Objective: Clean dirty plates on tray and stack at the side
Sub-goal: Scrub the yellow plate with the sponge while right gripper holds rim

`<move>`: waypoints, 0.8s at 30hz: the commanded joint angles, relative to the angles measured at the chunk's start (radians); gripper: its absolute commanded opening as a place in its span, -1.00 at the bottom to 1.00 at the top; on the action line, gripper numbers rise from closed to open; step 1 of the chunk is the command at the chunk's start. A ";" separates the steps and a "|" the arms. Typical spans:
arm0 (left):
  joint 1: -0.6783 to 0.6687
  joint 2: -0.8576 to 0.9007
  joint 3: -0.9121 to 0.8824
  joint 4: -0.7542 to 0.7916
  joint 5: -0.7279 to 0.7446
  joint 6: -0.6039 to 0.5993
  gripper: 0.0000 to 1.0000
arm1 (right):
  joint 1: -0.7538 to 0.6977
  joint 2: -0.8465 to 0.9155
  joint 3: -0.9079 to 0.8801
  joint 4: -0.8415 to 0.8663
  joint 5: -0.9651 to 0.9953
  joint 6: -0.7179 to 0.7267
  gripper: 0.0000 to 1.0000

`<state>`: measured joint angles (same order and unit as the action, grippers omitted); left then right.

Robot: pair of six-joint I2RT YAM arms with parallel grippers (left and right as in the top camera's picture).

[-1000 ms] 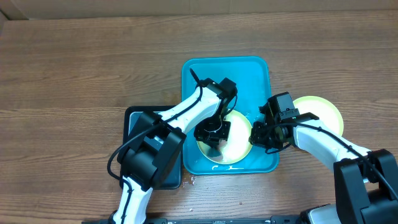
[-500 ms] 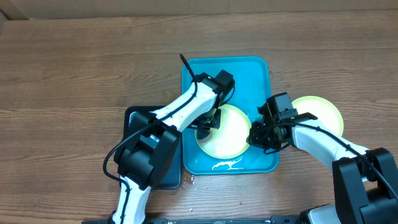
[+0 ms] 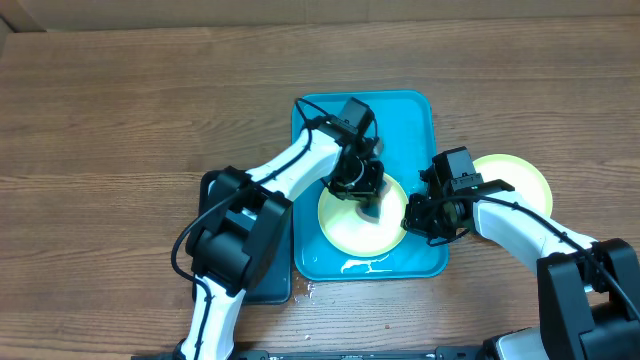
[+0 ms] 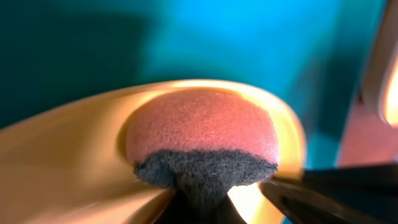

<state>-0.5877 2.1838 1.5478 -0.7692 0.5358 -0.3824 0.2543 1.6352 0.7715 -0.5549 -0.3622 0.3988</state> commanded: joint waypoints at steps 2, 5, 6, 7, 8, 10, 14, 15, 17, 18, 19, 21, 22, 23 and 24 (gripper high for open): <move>-0.024 0.022 -0.010 0.002 0.091 0.068 -0.91 | 0.010 0.026 -0.019 -0.011 0.054 -0.032 -0.92; -0.027 0.022 -0.010 -0.034 0.020 0.054 -0.92 | 0.010 0.026 -0.019 -0.011 0.054 -0.032 -0.92; -0.027 0.022 -0.010 -0.061 -0.038 0.032 -0.92 | 0.010 0.026 -0.019 -0.011 0.054 -0.032 -0.92; -0.026 0.022 -0.010 -0.093 -0.109 0.007 -0.91 | 0.010 0.026 -0.019 -0.011 0.054 -0.032 -0.92; -0.023 0.022 -0.010 -0.124 -0.185 -0.013 -0.91 | 0.010 0.026 -0.019 -0.011 0.054 -0.032 -0.92; -0.016 0.022 -0.010 -0.199 -0.374 -0.061 -0.91 | 0.010 0.026 -0.019 -0.011 0.054 -0.032 -0.92; -0.003 0.022 -0.010 -0.333 -0.653 -0.145 -0.91 | 0.010 0.026 -0.019 -0.010 0.054 -0.032 -0.92; 0.001 0.022 -0.010 -0.360 -0.697 -0.160 -0.91 | 0.010 0.026 -0.019 -0.010 0.054 -0.032 -0.92; 0.011 0.022 -0.010 -0.402 -0.759 -0.187 -0.92 | 0.010 0.026 -0.019 -0.008 0.054 -0.032 -0.92; 0.015 0.021 -0.010 -0.418 -0.780 -0.202 -0.92 | 0.010 0.026 -0.019 -0.007 0.054 -0.032 -0.92; 0.019 0.021 -0.010 -0.430 -0.788 -0.210 -0.91 | 0.010 0.026 -0.019 -0.007 0.054 -0.032 -0.92; 0.029 0.021 -0.010 -0.441 -0.785 -0.222 -0.91 | 0.010 0.026 -0.019 -0.007 0.054 -0.032 -0.92; 0.032 0.021 -0.010 -0.443 -0.770 -0.224 -0.92 | 0.010 0.026 -0.019 -0.007 0.054 -0.032 -0.92; 0.032 0.021 -0.010 -0.443 -0.751 -0.224 -0.91 | 0.010 0.026 -0.019 -0.008 0.054 -0.032 -0.92; 0.032 0.021 -0.010 -0.442 -0.730 -0.224 -0.92 | 0.010 0.026 -0.019 -0.008 0.054 -0.032 -0.92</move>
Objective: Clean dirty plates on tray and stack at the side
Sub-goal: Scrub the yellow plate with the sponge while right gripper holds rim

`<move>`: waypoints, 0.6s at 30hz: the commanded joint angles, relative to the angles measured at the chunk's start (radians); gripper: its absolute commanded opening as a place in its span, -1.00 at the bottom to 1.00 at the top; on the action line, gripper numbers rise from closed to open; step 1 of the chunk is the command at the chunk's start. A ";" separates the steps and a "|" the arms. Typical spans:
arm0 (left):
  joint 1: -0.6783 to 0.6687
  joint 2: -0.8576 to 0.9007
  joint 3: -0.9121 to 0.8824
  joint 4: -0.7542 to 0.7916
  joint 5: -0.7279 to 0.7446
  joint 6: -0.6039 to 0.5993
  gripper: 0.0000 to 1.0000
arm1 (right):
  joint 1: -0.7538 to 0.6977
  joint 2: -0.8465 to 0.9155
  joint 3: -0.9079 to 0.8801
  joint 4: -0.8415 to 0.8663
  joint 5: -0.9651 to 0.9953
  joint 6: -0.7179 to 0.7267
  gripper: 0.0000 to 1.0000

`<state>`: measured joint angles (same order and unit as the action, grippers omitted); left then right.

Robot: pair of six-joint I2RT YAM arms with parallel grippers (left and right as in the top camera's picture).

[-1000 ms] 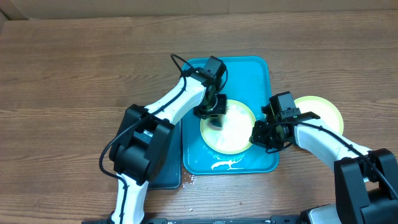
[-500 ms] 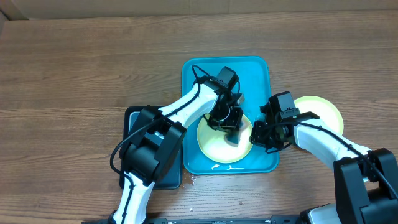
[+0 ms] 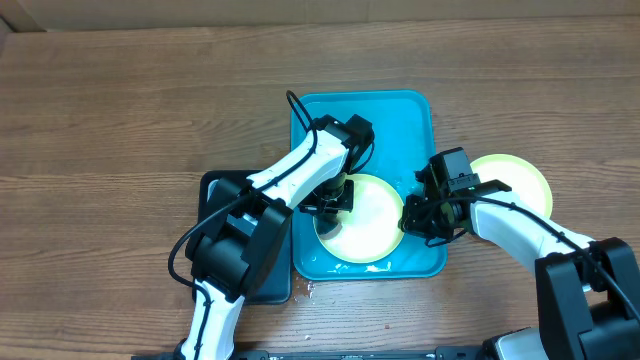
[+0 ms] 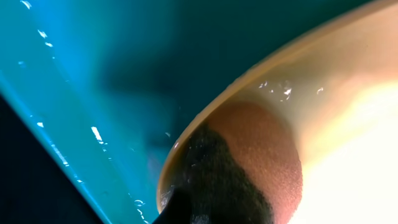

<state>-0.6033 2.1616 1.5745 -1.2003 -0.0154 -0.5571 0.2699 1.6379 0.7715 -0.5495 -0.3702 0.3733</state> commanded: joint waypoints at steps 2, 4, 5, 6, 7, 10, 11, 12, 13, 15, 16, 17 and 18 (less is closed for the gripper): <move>0.048 0.043 -0.036 0.008 -0.101 -0.047 -0.92 | -0.005 0.023 -0.019 -0.013 0.062 -0.006 -0.92; 0.047 0.043 -0.036 0.047 0.006 -0.013 -0.92 | -0.005 0.023 -0.019 -0.013 0.062 -0.006 -0.92; 0.045 0.043 -0.036 0.071 0.068 0.012 -0.92 | -0.005 0.023 -0.019 -0.013 0.062 -0.006 -0.92; 0.042 0.043 -0.037 0.103 0.145 0.041 -0.92 | -0.005 0.023 -0.019 -0.013 0.062 -0.006 -0.92; 0.037 0.043 -0.037 0.144 0.235 0.066 -0.92 | -0.005 0.023 -0.019 -0.013 0.062 -0.006 -0.92; 0.012 0.043 -0.039 0.253 0.390 0.091 -0.91 | -0.005 0.023 -0.019 -0.013 0.062 -0.006 -0.92; 0.003 0.043 -0.042 0.285 0.420 0.091 -0.92 | -0.005 0.023 -0.019 -0.013 0.062 -0.006 -0.92; -0.007 0.043 -0.047 0.319 0.446 0.091 -0.91 | -0.005 0.023 -0.019 -0.013 0.062 -0.006 -0.92; -0.016 0.044 -0.052 0.348 0.462 0.090 -0.91 | -0.005 0.023 -0.019 -0.013 0.062 -0.006 -0.92; -0.037 0.044 -0.061 0.392 0.471 0.089 -0.91 | -0.005 0.023 -0.019 -0.013 0.062 -0.006 -0.92; -0.048 0.044 -0.063 0.405 0.485 0.089 -0.91 | -0.005 0.023 -0.019 -0.013 0.062 -0.006 -0.92; -0.057 0.044 -0.063 0.411 0.501 0.089 -0.92 | -0.005 0.023 -0.019 -0.013 0.062 -0.006 -0.92; -0.065 0.044 -0.063 0.416 0.519 0.089 -0.91 | -0.005 0.023 -0.019 -0.013 0.062 -0.006 -0.92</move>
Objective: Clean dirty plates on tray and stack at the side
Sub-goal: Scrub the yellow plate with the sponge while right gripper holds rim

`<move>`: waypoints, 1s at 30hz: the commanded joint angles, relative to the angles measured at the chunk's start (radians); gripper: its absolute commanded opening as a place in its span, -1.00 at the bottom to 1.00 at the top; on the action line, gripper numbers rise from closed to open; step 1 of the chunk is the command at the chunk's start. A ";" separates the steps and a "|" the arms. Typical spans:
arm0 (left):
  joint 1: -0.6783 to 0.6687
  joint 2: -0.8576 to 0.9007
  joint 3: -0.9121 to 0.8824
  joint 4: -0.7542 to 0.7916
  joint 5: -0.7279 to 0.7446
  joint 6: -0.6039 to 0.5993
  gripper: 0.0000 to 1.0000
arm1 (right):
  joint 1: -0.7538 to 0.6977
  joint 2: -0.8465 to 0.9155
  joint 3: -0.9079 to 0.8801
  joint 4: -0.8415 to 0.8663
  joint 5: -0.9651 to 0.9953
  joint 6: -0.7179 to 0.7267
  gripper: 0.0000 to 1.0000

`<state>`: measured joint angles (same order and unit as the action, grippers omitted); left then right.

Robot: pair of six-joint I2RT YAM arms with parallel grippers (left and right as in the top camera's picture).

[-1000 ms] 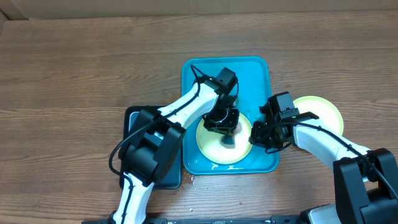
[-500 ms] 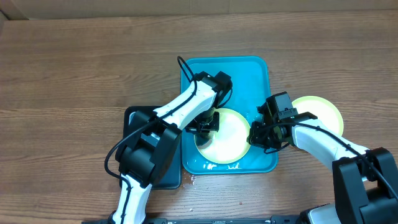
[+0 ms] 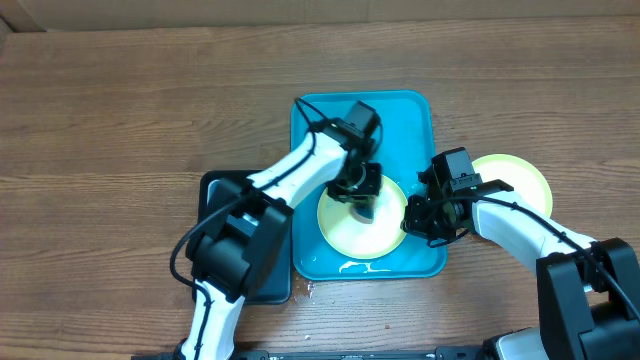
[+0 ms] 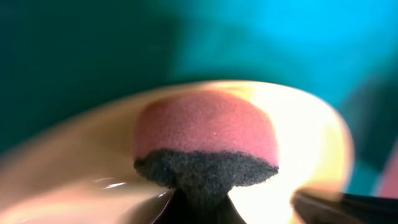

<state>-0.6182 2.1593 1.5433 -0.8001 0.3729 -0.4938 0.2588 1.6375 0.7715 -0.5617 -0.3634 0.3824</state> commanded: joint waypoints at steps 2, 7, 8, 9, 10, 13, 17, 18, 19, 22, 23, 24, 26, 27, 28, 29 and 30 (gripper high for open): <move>-0.064 0.046 -0.032 0.021 0.158 0.026 -0.92 | 0.006 0.024 -0.019 0.000 0.055 -0.016 -0.92; -0.075 0.046 -0.032 0.021 0.254 0.047 -0.92 | 0.006 0.024 -0.019 0.000 0.055 -0.016 -0.92; -0.075 0.046 -0.032 0.014 0.257 0.050 -0.92 | 0.006 0.024 -0.019 0.000 0.055 -0.016 -0.92; -0.075 0.046 -0.032 0.000 0.251 0.049 -0.92 | 0.006 0.024 -0.019 0.000 0.055 -0.016 -0.92; -0.074 0.046 -0.032 -0.010 0.241 0.049 -0.92 | 0.006 0.024 -0.019 -0.001 0.055 -0.016 -0.92; -0.065 0.046 -0.032 -0.063 0.145 0.024 -0.91 | 0.006 0.024 -0.019 0.000 0.055 -0.016 -0.92; -0.058 0.046 -0.032 -0.209 -0.023 -0.013 -0.92 | 0.006 0.024 -0.019 0.000 0.055 -0.016 -0.92; -0.058 0.046 -0.032 -0.249 -0.081 -0.024 -0.91 | 0.006 0.024 -0.019 0.000 0.055 -0.016 -0.92; -0.058 0.046 -0.032 -0.296 -0.154 -0.045 -0.92 | 0.006 0.024 -0.019 0.000 0.055 -0.016 -0.92; -0.056 0.042 -0.032 -0.361 -0.292 -0.084 -0.91 | 0.006 0.024 -0.019 0.007 0.055 -0.015 -0.92; -0.055 0.038 -0.032 -0.375 -0.330 -0.095 -0.91 | 0.006 0.024 -0.019 0.008 0.055 -0.015 -0.92; -0.054 0.037 -0.032 -0.381 -0.360 -0.100 -0.92 | 0.006 0.024 -0.019 0.008 0.055 -0.015 -0.92; -0.053 0.030 -0.032 -0.399 -0.442 -0.123 -0.91 | 0.006 0.024 -0.019 0.007 0.055 -0.015 -0.92; -0.053 0.026 -0.032 -0.406 -0.480 -0.134 -0.90 | 0.006 0.024 -0.019 0.007 0.055 -0.015 -0.92; -0.053 0.024 -0.032 -0.416 -0.520 -0.147 -0.91 | 0.006 0.024 -0.019 0.007 0.055 -0.016 -0.92; -0.053 0.021 -0.032 -0.427 -0.560 -0.167 -0.91 | 0.006 0.024 -0.019 0.007 0.055 -0.016 -0.92; -0.053 0.017 -0.032 -0.438 -0.592 -0.190 -0.91 | 0.006 0.024 -0.019 0.007 0.055 -0.015 -0.92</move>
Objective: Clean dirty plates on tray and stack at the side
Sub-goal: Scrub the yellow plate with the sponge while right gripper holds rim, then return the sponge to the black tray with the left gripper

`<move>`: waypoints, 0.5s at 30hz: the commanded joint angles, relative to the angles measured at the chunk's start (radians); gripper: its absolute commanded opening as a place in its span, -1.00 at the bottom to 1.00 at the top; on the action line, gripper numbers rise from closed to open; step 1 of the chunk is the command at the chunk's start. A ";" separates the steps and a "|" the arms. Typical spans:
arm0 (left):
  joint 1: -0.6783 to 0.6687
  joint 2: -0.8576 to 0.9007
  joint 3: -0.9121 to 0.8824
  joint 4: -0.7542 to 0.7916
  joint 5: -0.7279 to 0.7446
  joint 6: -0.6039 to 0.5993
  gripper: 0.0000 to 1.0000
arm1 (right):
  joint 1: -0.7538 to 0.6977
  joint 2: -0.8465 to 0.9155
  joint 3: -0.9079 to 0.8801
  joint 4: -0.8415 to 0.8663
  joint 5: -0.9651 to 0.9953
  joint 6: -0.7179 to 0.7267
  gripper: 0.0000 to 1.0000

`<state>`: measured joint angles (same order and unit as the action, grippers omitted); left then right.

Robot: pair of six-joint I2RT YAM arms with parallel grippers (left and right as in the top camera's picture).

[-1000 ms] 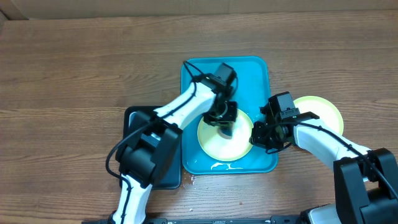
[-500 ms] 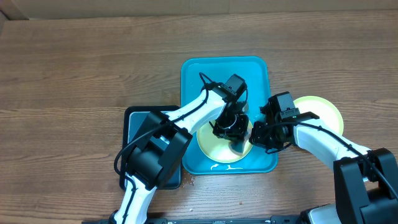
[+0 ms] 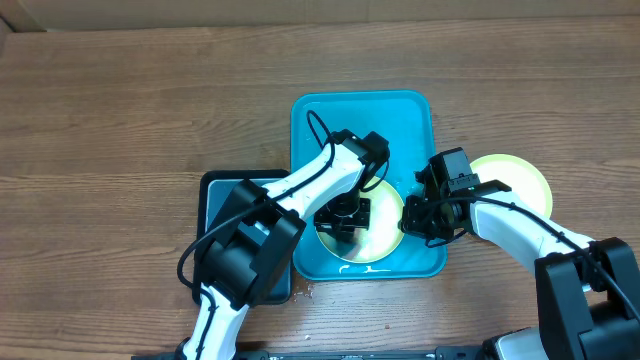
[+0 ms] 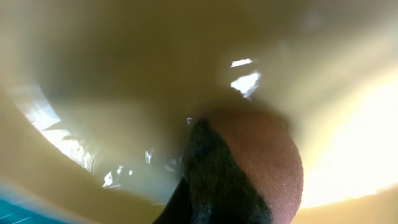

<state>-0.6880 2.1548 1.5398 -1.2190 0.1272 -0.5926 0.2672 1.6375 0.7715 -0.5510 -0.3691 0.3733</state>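
A pale yellow-green plate lies on the teal tray. My left gripper is over the plate's left half, shut on a pink sponge with a dark scrubbing side. The sponge presses on the plate's wet inner surface. My right gripper is shut on the plate's right rim. A second plate of the same colour lies on the table to the right of the tray.
A dark flat tray sits against the teal tray's left side, partly under my left arm. Water streaks show on the teal tray near its front edge. Wooden table surrounds everything.
My left gripper with the sponge has moved from the plate's far edge to the left middle of its surface. The right gripper has stayed on the rim.
The sponge was first near the plate's centre. It was then at the left rim, then at the far edge, and now rests on the inner surface, left of centre. My right gripper has held the right rim all along.
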 commanded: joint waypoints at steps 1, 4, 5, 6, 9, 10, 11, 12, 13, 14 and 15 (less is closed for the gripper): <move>0.018 0.017 -0.028 -0.029 -0.369 -0.111 -0.91 | -0.003 0.024 -0.019 -0.003 0.061 -0.006 -0.92; 0.029 -0.016 -0.028 -0.053 -0.415 -0.169 -0.90 | -0.003 0.024 -0.019 -0.004 0.061 -0.006 -0.92; 0.034 -0.031 -0.028 -0.056 -0.415 -0.175 -0.91 | -0.003 0.024 -0.019 -0.004 0.061 -0.006 -0.92; 0.040 -0.046 -0.028 -0.056 -0.415 -0.175 -0.91 | -0.003 0.024 -0.019 -0.004 0.061 -0.006 -0.92; 0.061 -0.103 -0.028 -0.066 -0.414 -0.195 -0.91 | -0.003 0.024 -0.019 -0.008 0.061 -0.006 -0.92; 0.069 -0.129 -0.028 -0.068 -0.406 -0.194 -0.91 | -0.003 0.024 -0.019 -0.008 0.061 -0.006 -0.92; 0.077 -0.158 -0.028 -0.071 -0.392 -0.194 -0.91 | -0.003 0.024 -0.019 -0.009 0.061 -0.006 -0.92; 0.089 -0.193 -0.028 -0.075 -0.372 -0.193 -0.91 | -0.003 0.024 -0.019 -0.010 0.061 -0.006 -0.92; 0.101 -0.230 -0.028 -0.079 -0.353 -0.188 -0.91 | -0.003 0.024 -0.019 -0.011 0.061 -0.006 -0.92; 0.114 -0.265 -0.028 -0.082 -0.334 -0.180 -0.91 | -0.003 0.024 -0.019 -0.011 0.061 -0.006 -0.92; 0.130 -0.307 -0.028 -0.087 -0.313 -0.165 -0.91 | -0.003 0.024 -0.019 -0.011 0.061 -0.006 -0.92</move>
<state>-0.6041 1.9831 1.5166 -1.2957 -0.1703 -0.7513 0.2737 1.6413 0.7715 -0.5522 -0.3862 0.3733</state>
